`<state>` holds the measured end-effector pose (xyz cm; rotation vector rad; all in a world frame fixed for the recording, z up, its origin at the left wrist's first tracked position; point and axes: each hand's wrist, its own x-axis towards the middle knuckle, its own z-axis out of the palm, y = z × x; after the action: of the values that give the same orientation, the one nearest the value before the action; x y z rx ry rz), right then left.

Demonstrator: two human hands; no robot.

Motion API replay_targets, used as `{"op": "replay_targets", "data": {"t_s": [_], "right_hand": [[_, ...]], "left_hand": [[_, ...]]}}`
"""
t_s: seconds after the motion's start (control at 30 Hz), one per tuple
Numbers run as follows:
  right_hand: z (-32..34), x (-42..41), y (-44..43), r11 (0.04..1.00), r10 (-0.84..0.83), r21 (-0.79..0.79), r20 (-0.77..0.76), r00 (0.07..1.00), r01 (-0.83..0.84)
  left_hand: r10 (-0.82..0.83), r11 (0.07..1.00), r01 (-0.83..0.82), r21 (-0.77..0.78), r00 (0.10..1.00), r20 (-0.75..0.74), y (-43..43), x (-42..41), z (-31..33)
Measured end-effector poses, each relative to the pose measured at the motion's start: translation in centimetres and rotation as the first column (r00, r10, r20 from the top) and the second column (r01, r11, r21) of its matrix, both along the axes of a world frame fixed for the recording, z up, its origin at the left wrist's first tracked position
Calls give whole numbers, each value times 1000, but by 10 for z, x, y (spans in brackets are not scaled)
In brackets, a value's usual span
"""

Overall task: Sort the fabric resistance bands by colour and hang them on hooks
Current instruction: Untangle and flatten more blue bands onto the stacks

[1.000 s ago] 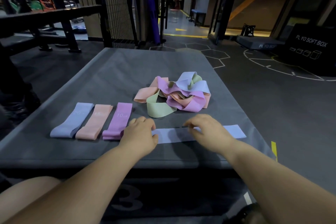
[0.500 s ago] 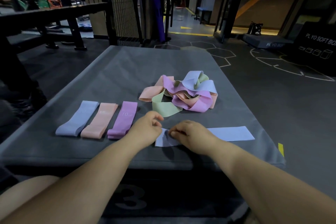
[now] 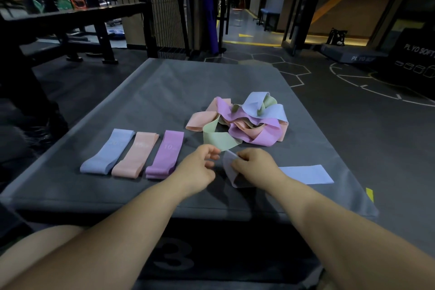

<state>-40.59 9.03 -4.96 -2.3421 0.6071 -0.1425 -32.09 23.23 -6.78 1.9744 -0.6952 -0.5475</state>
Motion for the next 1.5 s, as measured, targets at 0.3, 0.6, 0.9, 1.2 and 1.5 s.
{"op": "replay_targets", "data": {"t_s": [0.3,0.6,0.9,1.2,1.5], "right_hand": [[9,2,9,786,-59,617,134,989,-37],[27,-14,-11,673,-180,739,200,963,-27],[21,-40,-61,901,-238,393,94,967,184],[19,-61,-95,908,-324,292,37,945,300],[4,-69,-112,916,-370,159,-29,929,369]], "left_hand": [[-112,994,109,26,986,126,5,-5,1],[-89,996,87,20,969,230,-2,-8,-3],[-169,968,48,246,851,497,-25,-23,-9],[-154,969,25,248,844,514,-36,-26,-15],[-156,966,20,259,843,515,-39,-31,-15]]}}
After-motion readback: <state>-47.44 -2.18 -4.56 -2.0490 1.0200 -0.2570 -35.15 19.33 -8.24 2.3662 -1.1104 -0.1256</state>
